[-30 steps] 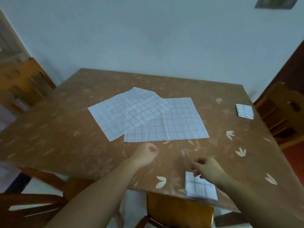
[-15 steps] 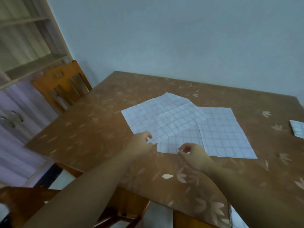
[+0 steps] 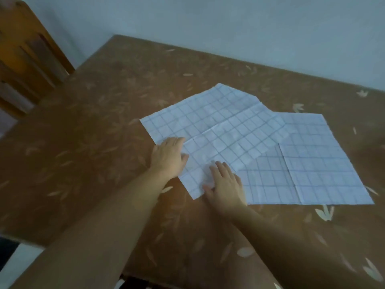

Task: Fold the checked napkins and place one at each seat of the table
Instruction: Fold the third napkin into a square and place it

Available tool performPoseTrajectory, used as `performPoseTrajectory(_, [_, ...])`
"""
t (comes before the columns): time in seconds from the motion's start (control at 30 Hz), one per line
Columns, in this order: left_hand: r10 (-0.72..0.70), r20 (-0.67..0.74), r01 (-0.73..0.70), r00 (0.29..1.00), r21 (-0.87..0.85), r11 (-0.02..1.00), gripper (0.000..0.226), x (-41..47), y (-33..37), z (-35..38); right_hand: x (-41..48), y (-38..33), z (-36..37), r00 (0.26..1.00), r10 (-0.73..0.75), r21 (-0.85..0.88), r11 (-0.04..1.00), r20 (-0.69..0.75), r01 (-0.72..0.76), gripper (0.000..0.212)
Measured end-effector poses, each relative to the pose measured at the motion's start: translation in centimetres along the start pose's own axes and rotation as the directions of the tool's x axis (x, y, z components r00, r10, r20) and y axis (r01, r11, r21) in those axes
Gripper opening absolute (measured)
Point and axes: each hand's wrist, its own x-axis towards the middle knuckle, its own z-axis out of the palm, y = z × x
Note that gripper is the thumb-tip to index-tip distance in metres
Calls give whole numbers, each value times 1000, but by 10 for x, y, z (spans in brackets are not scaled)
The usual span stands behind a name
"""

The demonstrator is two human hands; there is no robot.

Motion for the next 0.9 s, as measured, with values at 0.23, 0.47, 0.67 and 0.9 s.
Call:
performPoseTrajectory(0.23, [-81,61,80,995,25,996,82,9,-19,30,34,-23,35,999,12,-56,998,-31,-13,79])
performPoseTrajectory(0.47, [-40,-139,30,990,-71,997,49,7,-20,29,35,-21,42,990,13,-23,1000,-140,-17,69])
performPoseTrajectory(0.67, [-69,-279,11,958,-207,978,9,-4,-22,26,35,-18,40,933,-16,94,994,-358,53,21])
performPoseTrajectory(0.9, [62,-298,-145,953,-266,953,8,-26,-16,-3,17,-25,8,963,31,209,978,-268,27,12])
